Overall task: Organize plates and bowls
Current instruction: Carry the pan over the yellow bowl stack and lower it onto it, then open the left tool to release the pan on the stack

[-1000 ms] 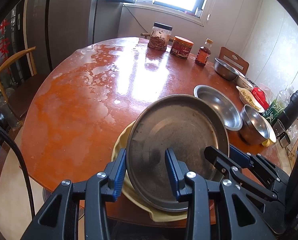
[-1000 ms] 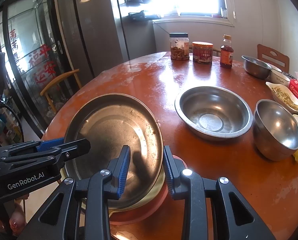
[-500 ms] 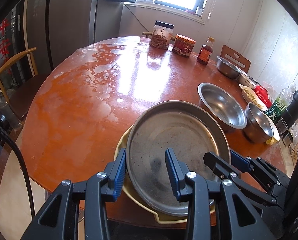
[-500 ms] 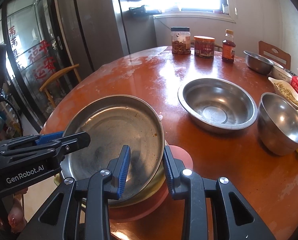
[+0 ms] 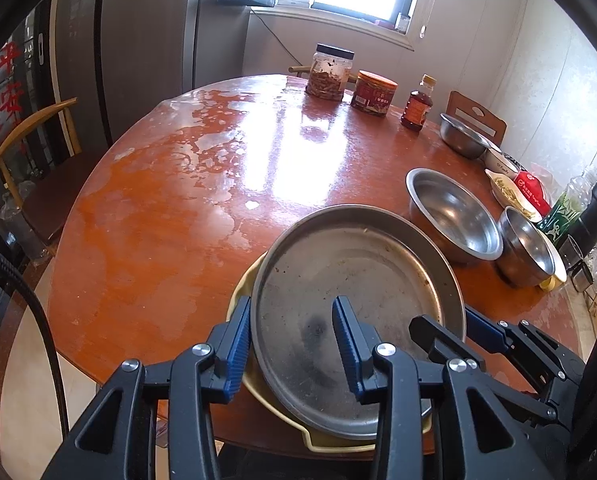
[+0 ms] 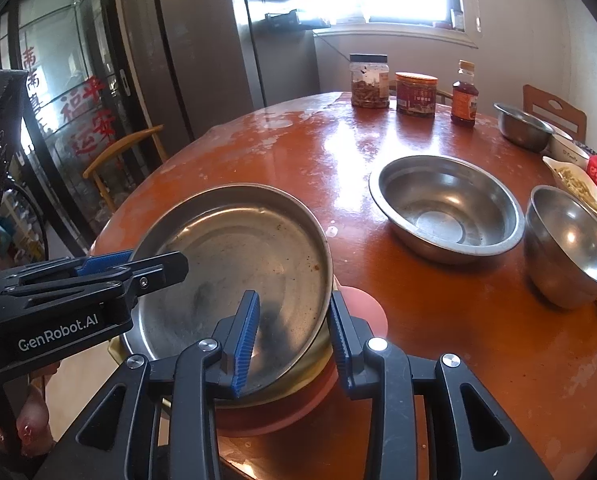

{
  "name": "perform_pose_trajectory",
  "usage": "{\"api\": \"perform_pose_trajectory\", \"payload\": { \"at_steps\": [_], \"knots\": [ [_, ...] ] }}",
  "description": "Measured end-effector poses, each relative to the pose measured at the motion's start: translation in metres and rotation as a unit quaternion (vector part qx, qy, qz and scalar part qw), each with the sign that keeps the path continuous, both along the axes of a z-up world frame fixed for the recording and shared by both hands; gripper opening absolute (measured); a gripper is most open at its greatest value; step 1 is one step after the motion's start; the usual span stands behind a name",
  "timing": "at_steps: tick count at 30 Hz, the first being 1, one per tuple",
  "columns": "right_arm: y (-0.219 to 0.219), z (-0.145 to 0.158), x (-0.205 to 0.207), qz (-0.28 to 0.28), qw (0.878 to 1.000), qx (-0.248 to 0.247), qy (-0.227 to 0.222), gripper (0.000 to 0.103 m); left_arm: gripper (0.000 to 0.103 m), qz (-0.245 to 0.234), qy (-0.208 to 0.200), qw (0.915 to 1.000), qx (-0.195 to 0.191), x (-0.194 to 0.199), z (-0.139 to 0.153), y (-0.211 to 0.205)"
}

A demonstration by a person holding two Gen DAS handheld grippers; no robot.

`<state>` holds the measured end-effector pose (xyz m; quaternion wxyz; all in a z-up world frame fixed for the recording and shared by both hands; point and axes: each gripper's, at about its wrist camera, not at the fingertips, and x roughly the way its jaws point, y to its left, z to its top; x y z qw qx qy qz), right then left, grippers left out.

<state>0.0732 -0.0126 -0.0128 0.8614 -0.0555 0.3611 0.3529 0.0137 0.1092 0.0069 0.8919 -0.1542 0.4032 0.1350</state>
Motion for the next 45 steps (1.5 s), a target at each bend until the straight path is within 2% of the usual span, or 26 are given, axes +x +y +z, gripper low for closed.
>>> {"api": "perform_pose_trajectory", "payload": {
  "at_steps": [11, 21, 41, 45],
  "knots": [
    [0.012, -0.001, -0.005, 0.015, 1.000, 0.006, -0.005, 0.038, 0.040, 0.013, 0.005, 0.9997, 0.018, -0.002, 0.000, 0.010],
    [0.008, 0.000, -0.003, 0.005, 1.000, 0.021, 0.007, 0.046, 0.040, 0.000, 0.011, 0.9997, 0.023, 0.002, -0.003, 0.003],
    [-0.008, 0.008, -0.004, -0.005, 0.999, 0.040, -0.004, 0.046, 0.041, 0.010, 0.015, 0.9991, 0.038, 0.000, 0.004, 0.001],
    [-0.015, 0.010, -0.003, -0.012, 0.999, 0.044, -0.004, 0.046, 0.044, 0.011, 0.012, 0.9988, 0.045, 0.000, 0.007, -0.003]
  ]
}}
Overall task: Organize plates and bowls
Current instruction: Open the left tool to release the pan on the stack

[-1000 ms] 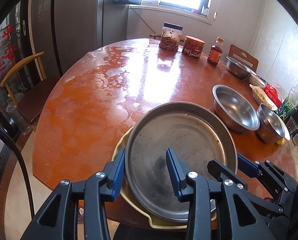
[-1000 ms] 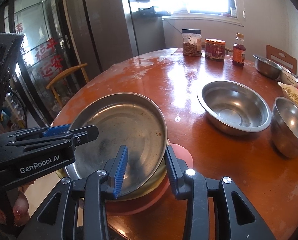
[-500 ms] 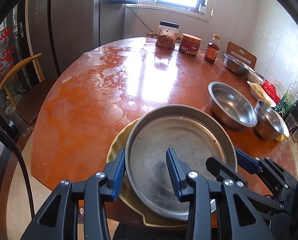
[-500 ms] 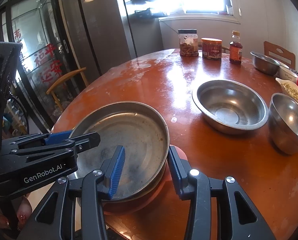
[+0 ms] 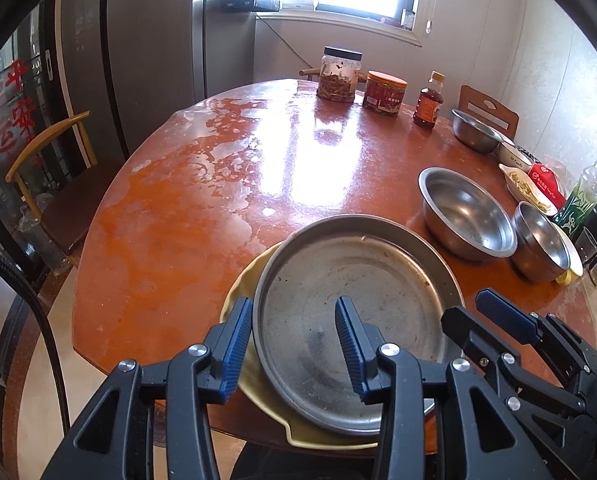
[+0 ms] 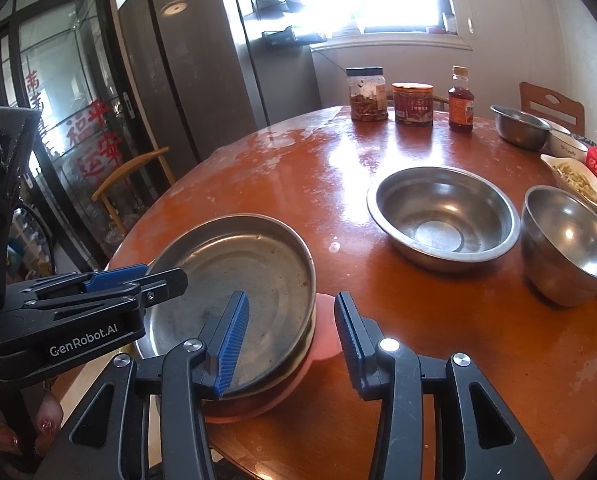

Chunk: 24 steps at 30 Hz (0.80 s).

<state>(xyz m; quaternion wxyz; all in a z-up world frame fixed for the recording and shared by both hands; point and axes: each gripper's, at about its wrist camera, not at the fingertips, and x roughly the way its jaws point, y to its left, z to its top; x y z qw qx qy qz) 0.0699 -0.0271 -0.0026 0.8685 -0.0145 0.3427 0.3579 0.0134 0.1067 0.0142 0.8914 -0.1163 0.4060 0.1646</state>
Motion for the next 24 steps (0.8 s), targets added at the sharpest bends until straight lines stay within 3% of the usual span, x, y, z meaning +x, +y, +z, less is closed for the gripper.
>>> {"api": "perform_pose_trajectory", "payload": {
  "at_steps": [20, 24],
  "knots": [
    [-0.041, 0.010, 0.004, -0.033, 0.999, 0.033, 0.009, 0.047, 0.058, 0.008, -0.011, 0.9993, 0.034, -0.002, 0.021, -0.024],
    [-0.053, 0.010, 0.006, -0.045, 0.998, 0.044, 0.015, 0.056, 0.061, 0.009, -0.008, 0.9992, 0.039, 0.000, 0.021, -0.027]
  ]
}}
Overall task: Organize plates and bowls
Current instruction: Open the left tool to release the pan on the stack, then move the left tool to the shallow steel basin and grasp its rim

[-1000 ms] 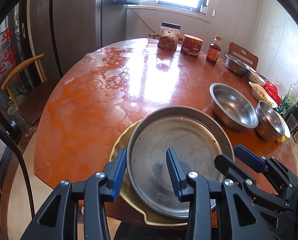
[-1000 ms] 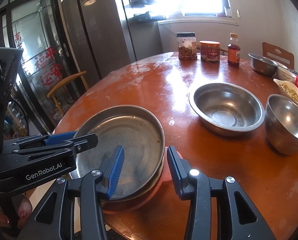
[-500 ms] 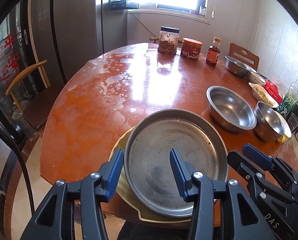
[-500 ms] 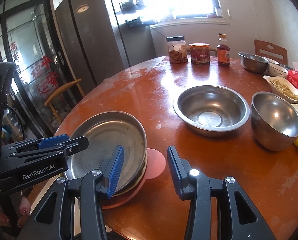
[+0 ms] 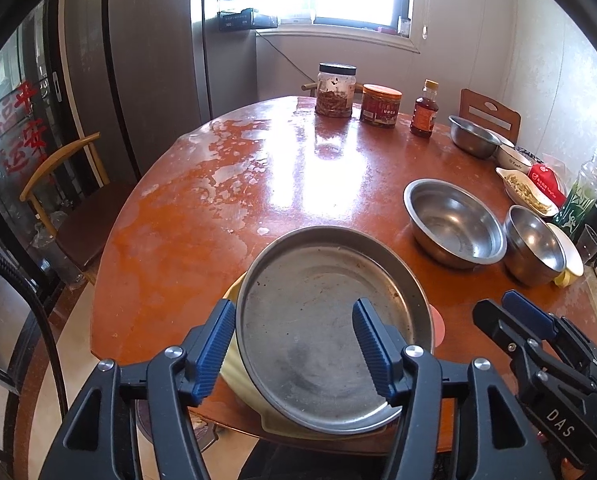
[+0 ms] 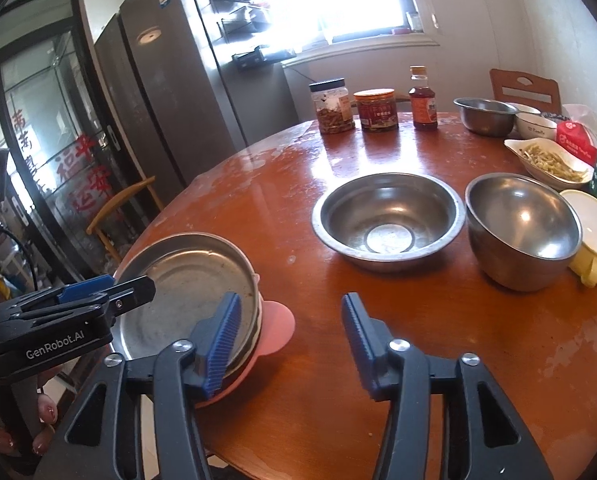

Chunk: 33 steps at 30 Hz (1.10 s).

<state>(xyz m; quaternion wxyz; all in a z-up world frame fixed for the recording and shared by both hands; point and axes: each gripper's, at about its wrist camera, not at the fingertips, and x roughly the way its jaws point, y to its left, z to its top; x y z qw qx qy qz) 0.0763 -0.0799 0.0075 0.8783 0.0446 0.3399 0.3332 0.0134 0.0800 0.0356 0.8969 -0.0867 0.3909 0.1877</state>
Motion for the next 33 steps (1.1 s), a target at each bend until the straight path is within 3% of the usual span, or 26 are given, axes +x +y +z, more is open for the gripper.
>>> {"api": "perform_pose_trajectory", "payload": {
  "at_steps": [21, 33],
  "knots": [
    [-0.009, -0.006, 0.005, -0.010, 1.000, 0.000, 0.013, 0.059, 0.065, 0.031, 0.018, 0.9993, -0.009, 0.001, -0.013, 0.014],
    [-0.025, 0.001, 0.007, -0.032, 0.999, 0.019, 0.010, 0.061, 0.067, -0.016, -0.015, 0.9998, 0.001, 0.006, 0.015, -0.014]
  ]
}}
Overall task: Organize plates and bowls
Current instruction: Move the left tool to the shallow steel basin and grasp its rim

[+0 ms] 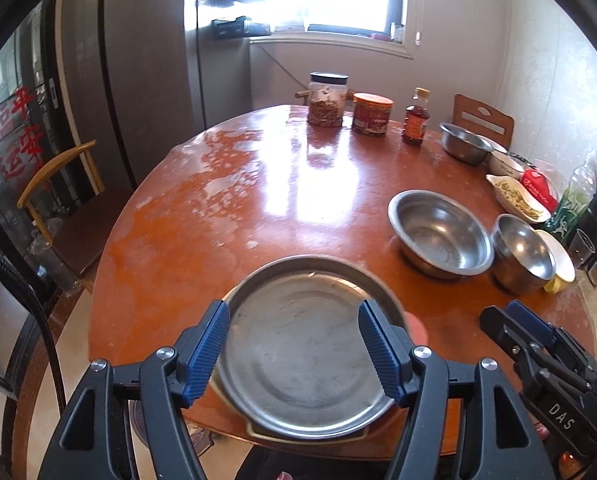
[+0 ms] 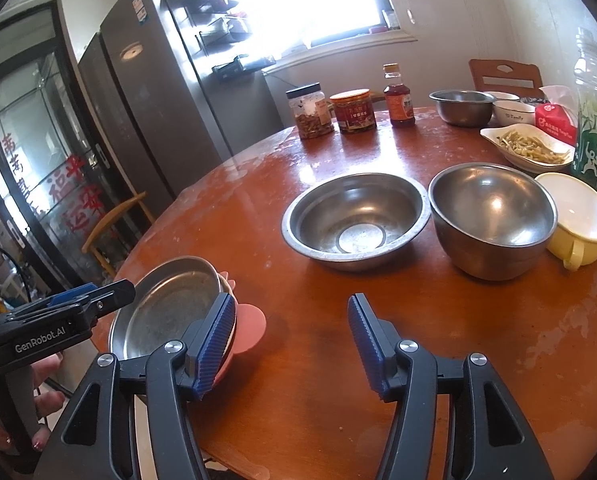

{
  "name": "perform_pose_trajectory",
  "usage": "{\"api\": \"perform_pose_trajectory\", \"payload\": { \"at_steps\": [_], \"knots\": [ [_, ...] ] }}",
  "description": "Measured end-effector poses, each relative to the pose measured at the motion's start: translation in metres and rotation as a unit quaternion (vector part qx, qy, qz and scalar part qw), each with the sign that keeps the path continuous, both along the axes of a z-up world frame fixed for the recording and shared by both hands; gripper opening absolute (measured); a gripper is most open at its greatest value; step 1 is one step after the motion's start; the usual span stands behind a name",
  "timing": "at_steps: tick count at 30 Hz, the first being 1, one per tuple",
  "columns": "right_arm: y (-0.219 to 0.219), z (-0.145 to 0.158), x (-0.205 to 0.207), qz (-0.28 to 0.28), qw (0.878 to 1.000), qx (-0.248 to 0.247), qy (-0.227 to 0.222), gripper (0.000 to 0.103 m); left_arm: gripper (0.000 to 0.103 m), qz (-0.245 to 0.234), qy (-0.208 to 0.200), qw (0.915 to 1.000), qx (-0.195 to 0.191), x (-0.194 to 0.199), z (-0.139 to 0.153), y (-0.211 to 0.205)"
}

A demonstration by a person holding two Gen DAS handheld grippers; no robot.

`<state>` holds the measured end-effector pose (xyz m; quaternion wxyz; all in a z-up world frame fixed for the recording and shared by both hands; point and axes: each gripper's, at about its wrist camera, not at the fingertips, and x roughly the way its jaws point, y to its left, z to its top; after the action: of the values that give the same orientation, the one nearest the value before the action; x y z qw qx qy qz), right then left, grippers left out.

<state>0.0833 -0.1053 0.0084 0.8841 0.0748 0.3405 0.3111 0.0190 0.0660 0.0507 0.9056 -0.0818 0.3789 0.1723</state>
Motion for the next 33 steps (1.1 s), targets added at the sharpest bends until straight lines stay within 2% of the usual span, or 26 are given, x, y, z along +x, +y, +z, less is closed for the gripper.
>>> {"api": "perform_pose_trajectory", "payload": {
  "at_steps": [8, 12, 19, 27, 33],
  "knots": [
    [-0.022, 0.001, 0.007, -0.031, 0.999, 0.013, 0.012, 0.061, 0.067, -0.054, 0.006, 0.9985, 0.006, 0.035, 0.011, -0.031],
    [-0.029, -0.003, 0.015, -0.043, 0.998, 0.024, 0.025, 0.061, 0.068, -0.083, 0.012, 0.9964, -0.012, 0.059, 0.013, -0.036],
    [-0.024, -0.012, 0.033, -0.048, 0.998, 0.022, 0.042, 0.061, 0.068, -0.088, 0.036, 0.9954, -0.016, 0.111, 0.005, -0.034],
    [-0.023, -0.029, 0.061, -0.073, 0.993, 0.053, 0.081, 0.061, 0.067, -0.077, 0.092, 0.9915, -0.051, 0.174, -0.024, -0.026],
    [-0.020, -0.041, 0.078, -0.080, 0.989, 0.063, 0.102, 0.061, 0.067, -0.069, 0.127, 0.9885, -0.046, 0.202, -0.045, -0.027]
  ]
}}
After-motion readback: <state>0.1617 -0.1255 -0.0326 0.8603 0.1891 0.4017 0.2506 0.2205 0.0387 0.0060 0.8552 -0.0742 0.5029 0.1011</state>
